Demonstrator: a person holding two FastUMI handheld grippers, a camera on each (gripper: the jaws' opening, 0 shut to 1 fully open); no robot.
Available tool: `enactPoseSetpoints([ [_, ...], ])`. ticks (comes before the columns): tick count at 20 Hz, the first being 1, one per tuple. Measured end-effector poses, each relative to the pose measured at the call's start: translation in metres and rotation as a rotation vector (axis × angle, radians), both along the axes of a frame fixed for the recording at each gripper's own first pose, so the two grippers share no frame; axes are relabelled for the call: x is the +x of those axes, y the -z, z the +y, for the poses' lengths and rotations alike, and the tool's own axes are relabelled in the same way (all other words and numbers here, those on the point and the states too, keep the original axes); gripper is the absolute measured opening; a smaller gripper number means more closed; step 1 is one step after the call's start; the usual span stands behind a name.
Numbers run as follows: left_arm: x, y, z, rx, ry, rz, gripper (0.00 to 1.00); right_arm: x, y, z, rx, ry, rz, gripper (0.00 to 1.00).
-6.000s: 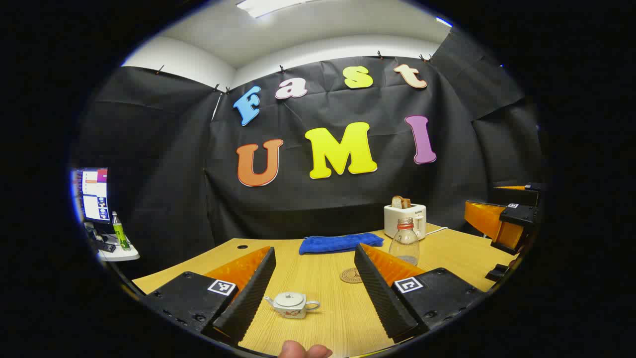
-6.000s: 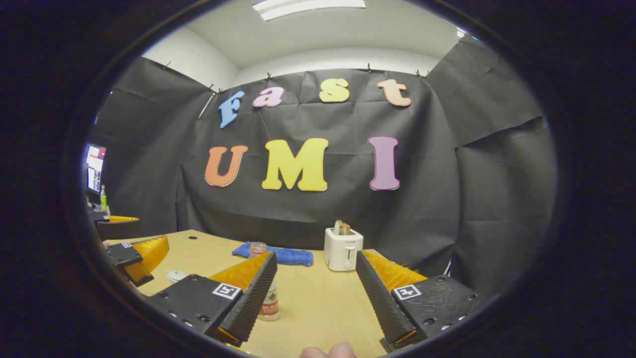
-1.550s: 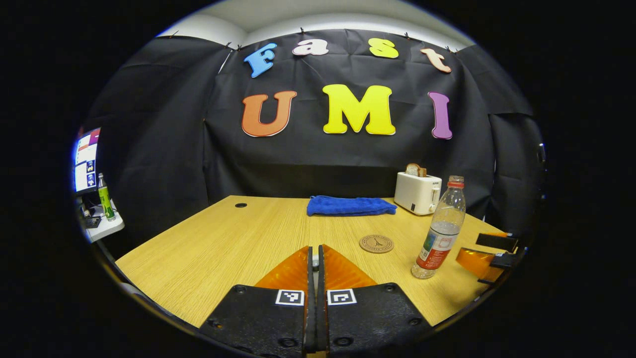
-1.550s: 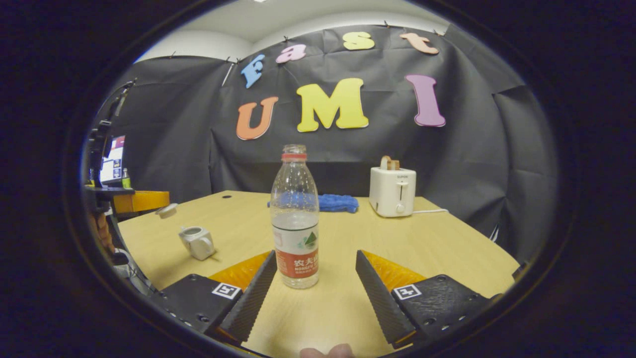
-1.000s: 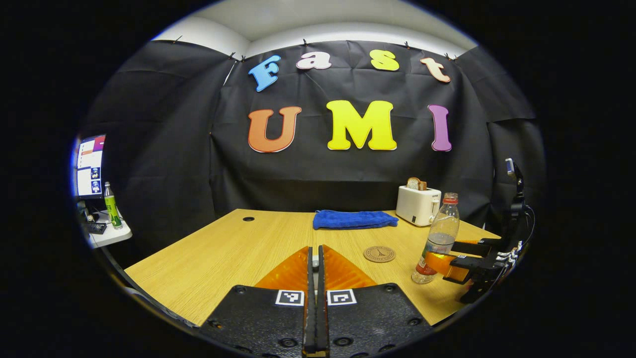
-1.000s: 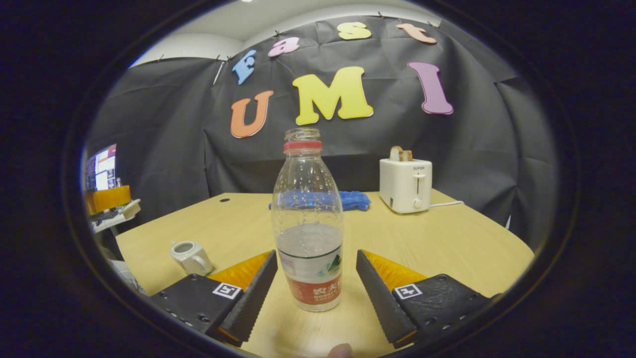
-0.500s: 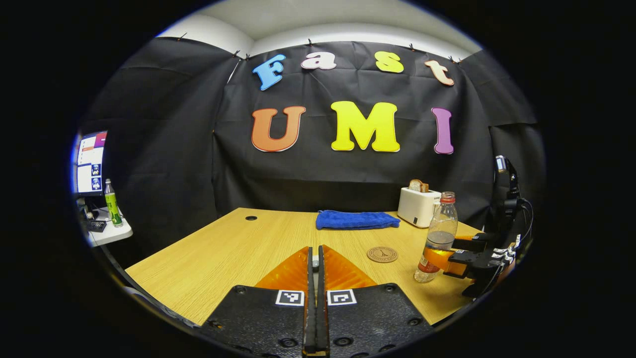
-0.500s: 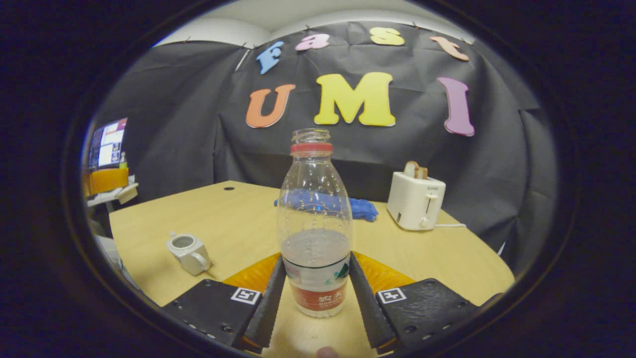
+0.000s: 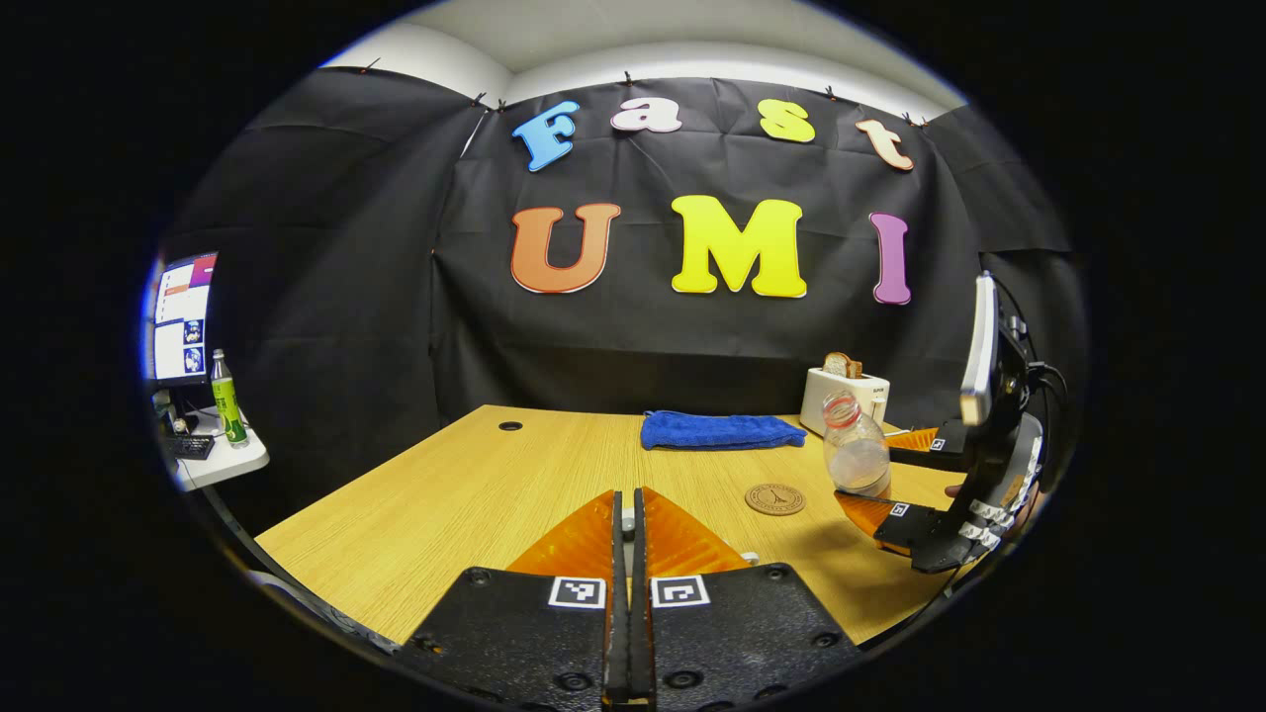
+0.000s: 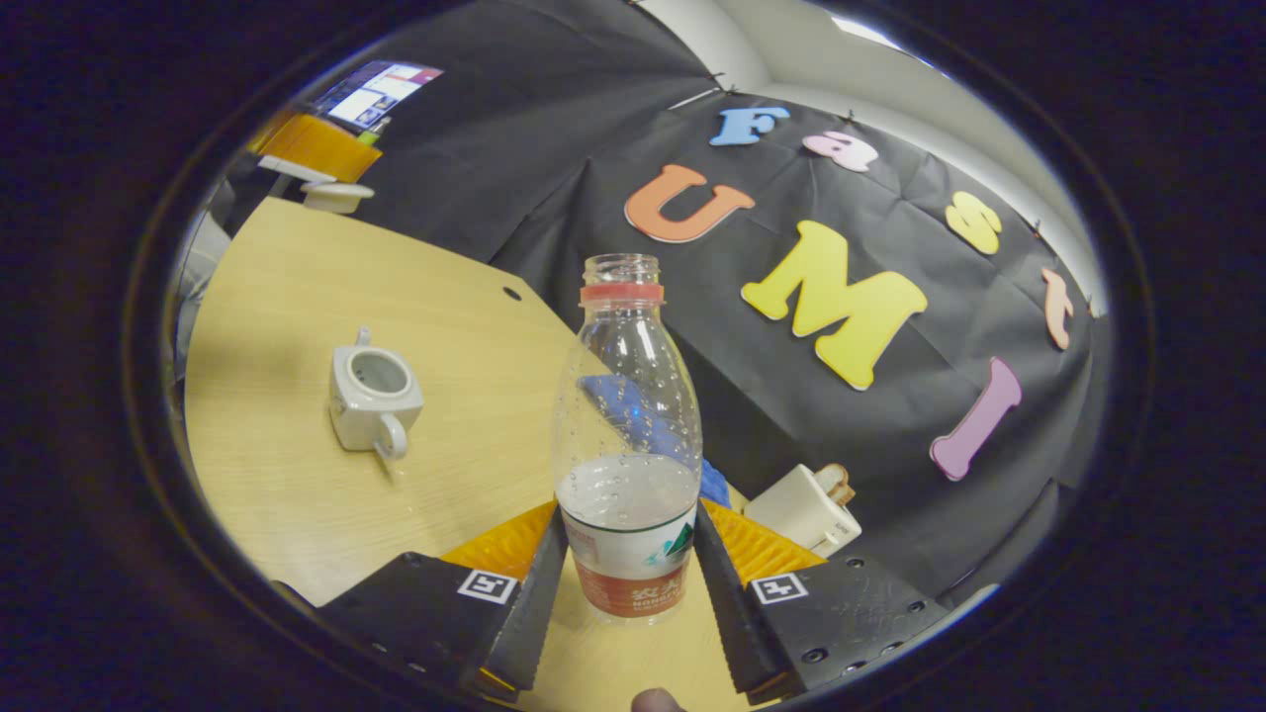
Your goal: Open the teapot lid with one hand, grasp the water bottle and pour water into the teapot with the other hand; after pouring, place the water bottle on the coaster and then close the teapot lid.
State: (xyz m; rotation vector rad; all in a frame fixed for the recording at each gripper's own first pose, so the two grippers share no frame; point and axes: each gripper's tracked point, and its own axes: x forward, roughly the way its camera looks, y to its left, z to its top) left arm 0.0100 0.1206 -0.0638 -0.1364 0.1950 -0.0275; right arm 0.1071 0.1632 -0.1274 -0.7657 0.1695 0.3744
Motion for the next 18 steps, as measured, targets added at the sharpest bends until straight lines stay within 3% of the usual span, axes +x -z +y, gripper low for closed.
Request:
enactPoseSetpoints([
  [7,-0.003,0.001,0.019,-0.007,-0.02,-0.001,0.03,0.004,0.014,0.013,-0.286,-0.09,-0.099,0.71],
  [13,-0.005,0.005,0.028,-0.005,-0.025,0.013,0.03,0.022,0.003,0.018,-0.573,-0.162,-0.275,0.71],
  [18,-0.006,0.006,0.033,-0.011,-0.035,0.015,0.03,0.013,-0.001,0.023,-0.703,-0.207,-0.359,0.71],
])
